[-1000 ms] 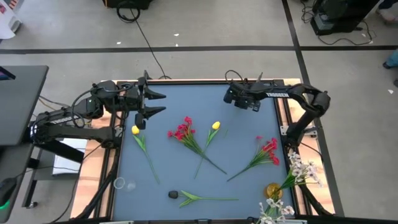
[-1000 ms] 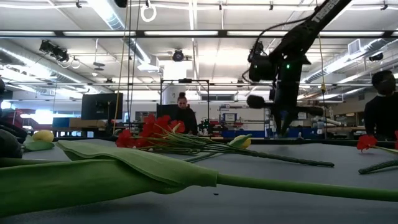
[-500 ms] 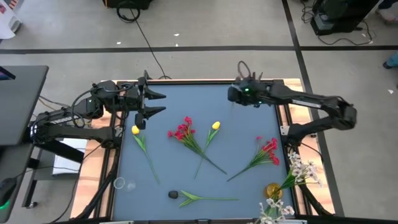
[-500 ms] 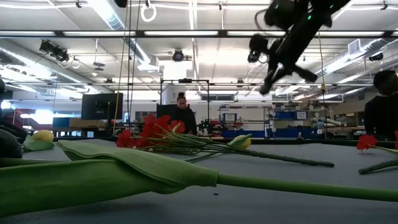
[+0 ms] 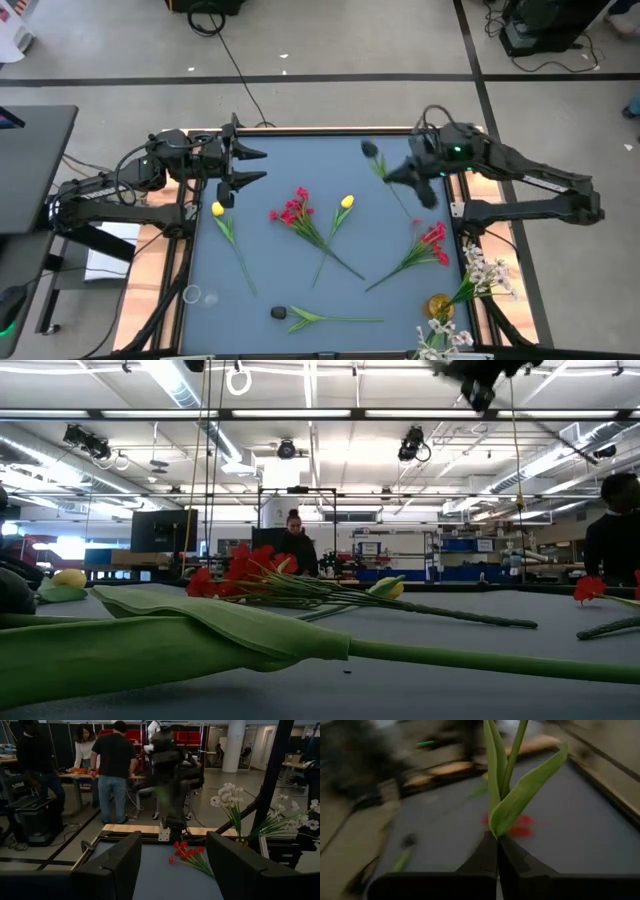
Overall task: Sort flowers into vase by color
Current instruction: Put the top black flower into the yellow flower vase
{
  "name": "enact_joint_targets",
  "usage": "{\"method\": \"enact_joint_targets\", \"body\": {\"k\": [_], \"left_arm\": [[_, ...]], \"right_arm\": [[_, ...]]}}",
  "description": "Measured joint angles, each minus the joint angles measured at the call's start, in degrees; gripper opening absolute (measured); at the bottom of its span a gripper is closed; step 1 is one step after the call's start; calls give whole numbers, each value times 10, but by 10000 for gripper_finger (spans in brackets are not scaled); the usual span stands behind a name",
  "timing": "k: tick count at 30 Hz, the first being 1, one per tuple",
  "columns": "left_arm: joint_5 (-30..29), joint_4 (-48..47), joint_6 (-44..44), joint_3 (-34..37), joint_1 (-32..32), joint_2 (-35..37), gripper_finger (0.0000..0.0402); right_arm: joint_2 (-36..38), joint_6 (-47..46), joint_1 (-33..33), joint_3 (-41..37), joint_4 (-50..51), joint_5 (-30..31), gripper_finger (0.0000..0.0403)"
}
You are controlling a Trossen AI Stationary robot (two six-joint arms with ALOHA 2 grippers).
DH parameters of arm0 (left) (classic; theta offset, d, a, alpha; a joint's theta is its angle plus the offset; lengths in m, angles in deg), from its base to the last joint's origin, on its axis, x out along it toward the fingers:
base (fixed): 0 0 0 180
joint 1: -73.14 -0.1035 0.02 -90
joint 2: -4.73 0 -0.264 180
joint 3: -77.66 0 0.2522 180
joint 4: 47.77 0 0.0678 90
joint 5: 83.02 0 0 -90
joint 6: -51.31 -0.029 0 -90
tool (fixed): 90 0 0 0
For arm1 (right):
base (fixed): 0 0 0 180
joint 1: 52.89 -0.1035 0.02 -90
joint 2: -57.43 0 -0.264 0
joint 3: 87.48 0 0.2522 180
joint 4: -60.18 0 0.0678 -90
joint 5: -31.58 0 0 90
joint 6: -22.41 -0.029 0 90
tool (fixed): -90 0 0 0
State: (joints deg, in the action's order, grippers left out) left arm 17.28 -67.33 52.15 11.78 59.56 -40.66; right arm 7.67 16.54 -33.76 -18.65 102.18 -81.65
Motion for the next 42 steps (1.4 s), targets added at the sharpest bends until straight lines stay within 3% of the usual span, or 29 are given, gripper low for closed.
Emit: {"method": "enact_joint_targets", "body": {"k": [6, 11, 15, 19, 24, 29, 42], "left_arm": [[0, 0, 0, 0, 0, 0, 226], [0, 0, 0, 0, 0, 0, 226], [0, 0, 0, 0, 0, 0, 226], [0, 0, 0, 0, 0, 0, 226], [0, 0, 0, 0, 0, 0, 226], [0, 0, 0, 0, 0, 0, 226], [0, 0, 0, 0, 0, 0, 226]], "right_arm": [[62, 98, -48, 0, 6, -115, 6], [97, 144, -92, -4, 23, -176, 4], [130, 140, -135, -45, -29, -177, 2], [171, 93, -177, -109, -157, -169, 1], [219, -9, -221, -205, -338, -170, 0], [262, -104, -263, -292, -458, -169, 0], [271, -120, -370, -407, -588, -140, 0]]}}
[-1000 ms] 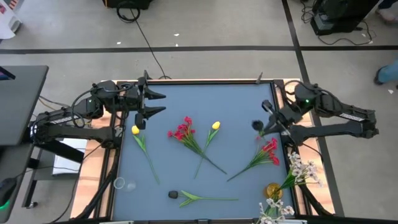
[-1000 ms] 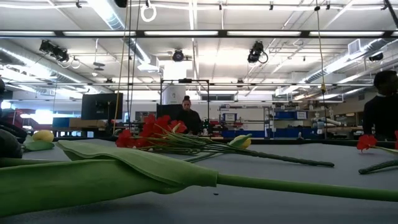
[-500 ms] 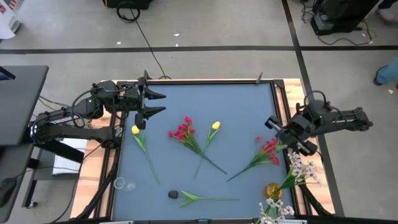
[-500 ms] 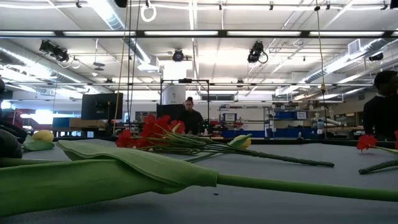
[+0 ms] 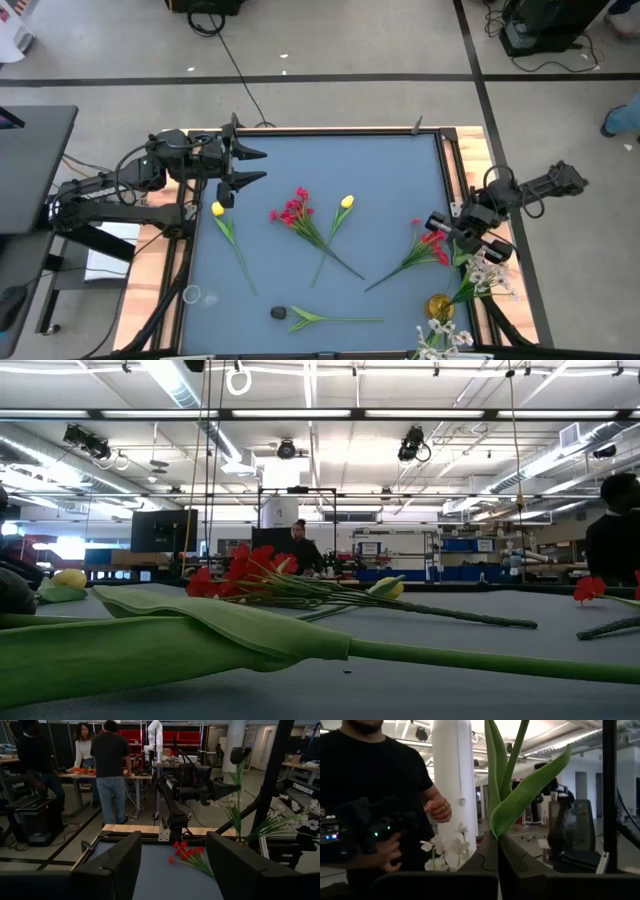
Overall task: Sort flowers into vase by color
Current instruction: Put the top black flower into the yellow flower vase
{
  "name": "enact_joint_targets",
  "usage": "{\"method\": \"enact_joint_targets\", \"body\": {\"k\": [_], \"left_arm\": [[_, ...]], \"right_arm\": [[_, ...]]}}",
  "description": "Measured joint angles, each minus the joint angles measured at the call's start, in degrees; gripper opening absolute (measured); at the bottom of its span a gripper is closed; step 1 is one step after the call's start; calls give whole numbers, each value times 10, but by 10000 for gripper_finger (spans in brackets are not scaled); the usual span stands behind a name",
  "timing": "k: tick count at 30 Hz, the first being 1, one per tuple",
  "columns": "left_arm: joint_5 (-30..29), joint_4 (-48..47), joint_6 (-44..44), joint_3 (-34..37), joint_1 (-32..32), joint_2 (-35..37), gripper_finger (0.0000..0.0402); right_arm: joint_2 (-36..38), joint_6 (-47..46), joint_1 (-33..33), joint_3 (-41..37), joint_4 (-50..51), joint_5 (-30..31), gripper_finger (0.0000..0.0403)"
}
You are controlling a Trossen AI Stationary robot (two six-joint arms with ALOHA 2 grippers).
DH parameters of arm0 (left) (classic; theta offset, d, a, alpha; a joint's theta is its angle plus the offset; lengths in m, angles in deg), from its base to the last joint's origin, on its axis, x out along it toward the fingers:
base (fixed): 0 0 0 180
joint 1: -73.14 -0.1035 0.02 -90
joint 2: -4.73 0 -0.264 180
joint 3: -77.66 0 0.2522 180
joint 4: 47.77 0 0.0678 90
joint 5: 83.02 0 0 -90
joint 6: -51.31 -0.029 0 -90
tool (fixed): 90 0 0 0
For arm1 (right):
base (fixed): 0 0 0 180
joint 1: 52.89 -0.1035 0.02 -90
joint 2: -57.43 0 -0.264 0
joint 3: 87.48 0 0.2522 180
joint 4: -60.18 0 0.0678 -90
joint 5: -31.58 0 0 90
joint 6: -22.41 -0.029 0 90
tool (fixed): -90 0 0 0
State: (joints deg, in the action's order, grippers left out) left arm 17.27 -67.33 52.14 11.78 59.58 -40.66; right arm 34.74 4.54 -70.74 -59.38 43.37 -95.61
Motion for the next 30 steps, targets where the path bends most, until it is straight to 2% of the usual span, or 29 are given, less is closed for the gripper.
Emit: {"method": "enact_joint_targets", "body": {"k": [13, 22, 25, 30], "left_arm": [[0, 0, 0, 0, 0, 0, 226], [0, 0, 0, 0, 0, 0, 226], [0, 0, 0, 0, 0, 0, 226], [0, 0, 0, 0, 0, 0, 226]], "right_arm": [[-67, 42, -78, -8, -24, 33, 0], [-119, 44, -103, -8, -23, 37, 4], [-130, 25, -103, -8, -19, 37, 30], [-140, -1, -102, -8, -17, 48, 112]]}}
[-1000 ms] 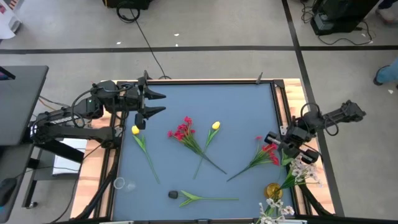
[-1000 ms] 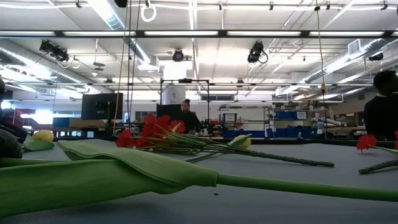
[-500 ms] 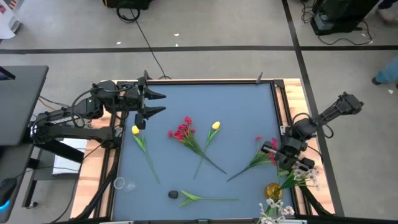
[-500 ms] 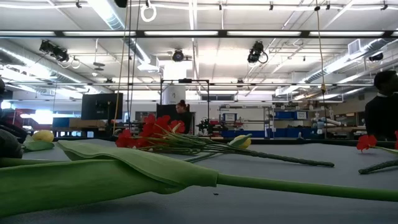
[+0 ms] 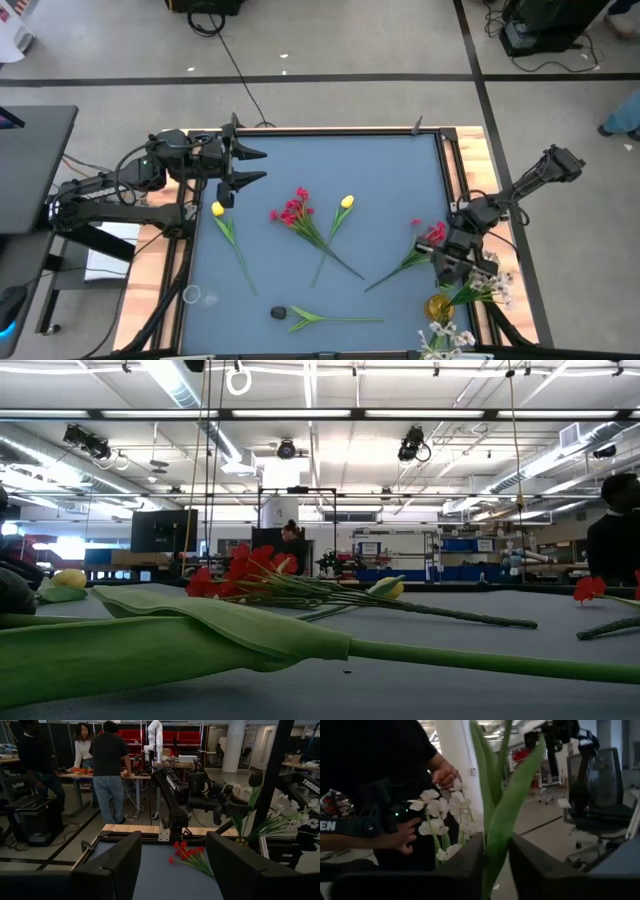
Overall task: Sort flowers into vase by color
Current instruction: Put the top black flower into the yellow flower vase
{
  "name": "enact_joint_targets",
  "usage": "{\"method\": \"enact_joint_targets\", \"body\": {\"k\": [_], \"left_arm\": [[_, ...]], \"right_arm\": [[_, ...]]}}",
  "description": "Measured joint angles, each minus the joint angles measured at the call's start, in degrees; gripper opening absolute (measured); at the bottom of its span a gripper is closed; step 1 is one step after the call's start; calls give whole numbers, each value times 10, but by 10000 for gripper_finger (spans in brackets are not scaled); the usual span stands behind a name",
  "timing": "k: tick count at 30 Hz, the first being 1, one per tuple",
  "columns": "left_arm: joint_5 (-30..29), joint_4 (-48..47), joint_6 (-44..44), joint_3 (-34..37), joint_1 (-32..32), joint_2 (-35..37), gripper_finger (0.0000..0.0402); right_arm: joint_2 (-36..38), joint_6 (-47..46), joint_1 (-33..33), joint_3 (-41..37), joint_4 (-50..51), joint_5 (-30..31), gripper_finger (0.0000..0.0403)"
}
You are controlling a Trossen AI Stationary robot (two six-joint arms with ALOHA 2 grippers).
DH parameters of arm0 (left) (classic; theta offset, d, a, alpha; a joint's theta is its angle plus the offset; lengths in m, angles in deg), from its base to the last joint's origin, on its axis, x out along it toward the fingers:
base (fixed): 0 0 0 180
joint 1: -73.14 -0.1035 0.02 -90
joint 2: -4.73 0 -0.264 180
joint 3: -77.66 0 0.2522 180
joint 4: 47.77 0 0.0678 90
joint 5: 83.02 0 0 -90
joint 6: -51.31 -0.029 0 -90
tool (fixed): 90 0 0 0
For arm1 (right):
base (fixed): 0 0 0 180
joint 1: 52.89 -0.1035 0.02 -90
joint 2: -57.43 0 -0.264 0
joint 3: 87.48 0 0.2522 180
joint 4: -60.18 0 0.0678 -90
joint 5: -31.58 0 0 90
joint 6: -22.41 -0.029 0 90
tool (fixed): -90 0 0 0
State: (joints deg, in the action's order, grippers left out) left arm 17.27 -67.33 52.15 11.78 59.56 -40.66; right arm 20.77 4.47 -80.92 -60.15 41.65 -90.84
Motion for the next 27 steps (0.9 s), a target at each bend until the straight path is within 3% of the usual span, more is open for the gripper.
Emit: {"method": "enact_joint_targets", "body": {"k": [5, 10, 16, 23, 27], "left_arm": [[0, 0, 0, 0, 0, 0, 226], [0, 0, 0, 0, 0, 0, 226], [0, 0, 0, 0, 0, 0, 226], [0, 0, 0, 0, 0, 0, 226], [0, 0, 0, 0, 0, 0, 226]], "right_arm": [[-2, -25, 0, 6, 3, -13, 194], [-2, -31, 0, 31, 41, -38, 240], [-1, 10, 1, 69, 57, -17, 252], [-1, 106, 18, 93, 76, 104, 254], [-1, 84, 31, 97, 91, 63, 255]]}}
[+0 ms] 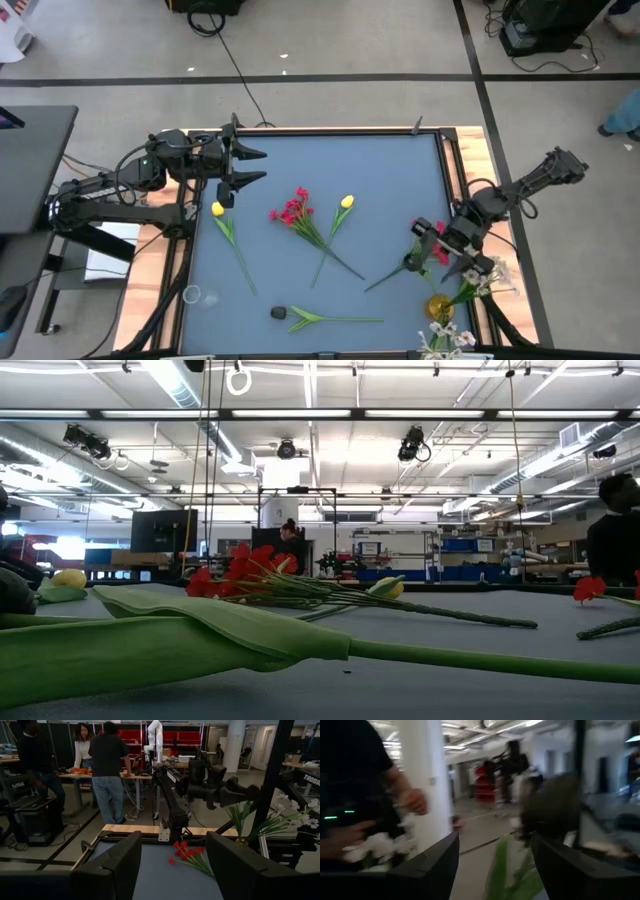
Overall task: Sort flowers into vase by color
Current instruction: Put the top black flower into the yellow flower vase
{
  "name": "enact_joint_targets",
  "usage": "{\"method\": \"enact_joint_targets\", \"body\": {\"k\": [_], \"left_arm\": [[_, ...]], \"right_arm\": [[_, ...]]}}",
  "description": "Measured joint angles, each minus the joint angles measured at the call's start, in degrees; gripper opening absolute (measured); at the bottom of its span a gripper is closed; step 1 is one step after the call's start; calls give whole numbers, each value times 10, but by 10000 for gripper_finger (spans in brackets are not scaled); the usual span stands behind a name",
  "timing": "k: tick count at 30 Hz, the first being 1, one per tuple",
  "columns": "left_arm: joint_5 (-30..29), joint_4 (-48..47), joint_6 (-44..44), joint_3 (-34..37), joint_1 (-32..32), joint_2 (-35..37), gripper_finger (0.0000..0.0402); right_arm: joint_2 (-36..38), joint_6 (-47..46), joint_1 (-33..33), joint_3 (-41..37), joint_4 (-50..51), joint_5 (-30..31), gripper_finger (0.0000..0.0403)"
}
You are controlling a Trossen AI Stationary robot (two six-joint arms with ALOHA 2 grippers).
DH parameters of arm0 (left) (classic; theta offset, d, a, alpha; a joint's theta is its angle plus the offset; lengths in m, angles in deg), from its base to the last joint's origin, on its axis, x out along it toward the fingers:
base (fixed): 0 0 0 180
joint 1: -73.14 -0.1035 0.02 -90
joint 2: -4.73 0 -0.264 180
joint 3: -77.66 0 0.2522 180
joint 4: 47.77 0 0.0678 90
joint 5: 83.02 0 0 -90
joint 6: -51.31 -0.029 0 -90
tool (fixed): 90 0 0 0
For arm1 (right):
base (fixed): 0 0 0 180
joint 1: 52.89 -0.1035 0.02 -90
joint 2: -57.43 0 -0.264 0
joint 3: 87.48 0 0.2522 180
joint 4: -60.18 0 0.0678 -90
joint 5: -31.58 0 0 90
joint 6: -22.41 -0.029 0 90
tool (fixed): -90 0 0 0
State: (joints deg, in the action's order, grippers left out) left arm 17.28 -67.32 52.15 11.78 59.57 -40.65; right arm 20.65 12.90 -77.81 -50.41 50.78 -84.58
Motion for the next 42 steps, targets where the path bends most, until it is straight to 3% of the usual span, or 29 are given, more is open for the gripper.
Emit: {"method": "enact_joint_targets", "body": {"k": [5, 13, 19, 27, 33, 37, 42], "left_arm": [[0, 0, 0, 0, 0, 0, 226], [0, 0, 0, 0, 0, 0, 226], [0, 0, 0, 0, 0, 0, 226], [0, 0, 0, 0, 0, 0, 226], [0, 0, 0, 0, 0, 0, 226], [0, 0, 0, 0, 0, 0, 226], [0, 0, 0, 0, 0, 0, 226]], "right_arm": [[0, -56, 8, 0, 80, -127, 254], [5, -70, 8, 0, 101, -145, 255], [21, -44, 9, 0, 57, -98, 255], [35, 11, 47, 0, 15, 136, 254], [8, 37, 91, 41, 86, 276, 254], [-51, 9, 140, 106, 229, 255, 254], [-165, -54, 215, 184, 406, 146, 254]]}}
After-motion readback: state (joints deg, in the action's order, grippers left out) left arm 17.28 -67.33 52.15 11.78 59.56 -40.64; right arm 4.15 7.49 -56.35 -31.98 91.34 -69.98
